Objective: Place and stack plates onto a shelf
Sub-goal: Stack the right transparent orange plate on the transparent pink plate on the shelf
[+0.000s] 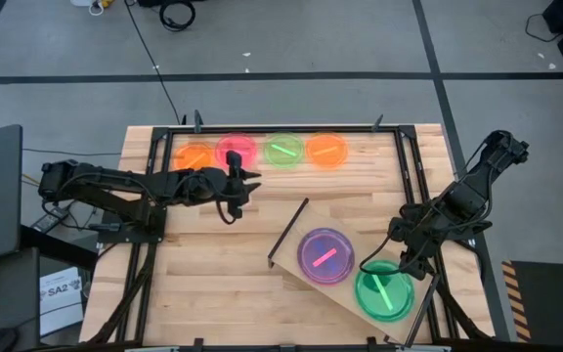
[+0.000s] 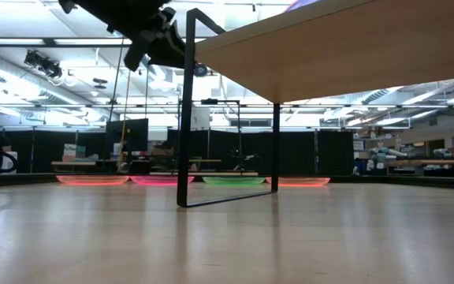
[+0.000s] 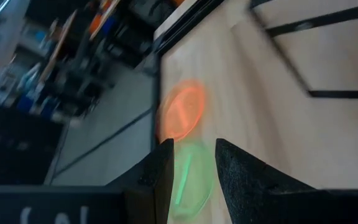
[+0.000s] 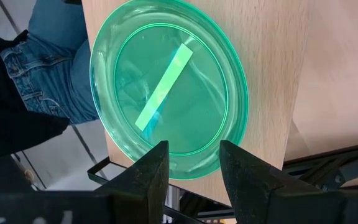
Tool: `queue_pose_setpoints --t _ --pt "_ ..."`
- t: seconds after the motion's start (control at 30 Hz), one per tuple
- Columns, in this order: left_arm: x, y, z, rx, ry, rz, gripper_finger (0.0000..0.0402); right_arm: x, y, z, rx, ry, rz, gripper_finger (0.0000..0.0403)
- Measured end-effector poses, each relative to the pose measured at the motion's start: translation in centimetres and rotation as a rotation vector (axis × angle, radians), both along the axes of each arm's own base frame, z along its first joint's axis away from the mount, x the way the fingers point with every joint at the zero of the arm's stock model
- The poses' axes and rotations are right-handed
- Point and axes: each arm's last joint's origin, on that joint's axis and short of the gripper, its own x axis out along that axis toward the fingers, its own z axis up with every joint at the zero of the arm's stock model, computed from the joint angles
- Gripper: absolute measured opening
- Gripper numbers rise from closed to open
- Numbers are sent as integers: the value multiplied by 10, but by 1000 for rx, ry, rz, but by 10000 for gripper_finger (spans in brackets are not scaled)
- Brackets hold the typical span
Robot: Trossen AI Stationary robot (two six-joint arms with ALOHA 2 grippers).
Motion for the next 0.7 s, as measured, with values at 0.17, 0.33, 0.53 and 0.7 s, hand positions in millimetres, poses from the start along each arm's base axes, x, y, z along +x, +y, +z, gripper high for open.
queue_pose_setpoints --t 0.17,0.33,0.53,0.7 --pt "-2 3 0 -9 -21 120 126 0 0 0 -3 -3 -1 149" --pt "-4 3 -3 -54 -15 150 126 1 -1 0 -35 -33 -18 149" --pt "-5 3 -7 -117 -11 184 126 4 -4 0 -128 -114 -89 149" --pt "-5 2 -8 -186 -35 170 126 11 -14 0 -261 -208 -217 149"
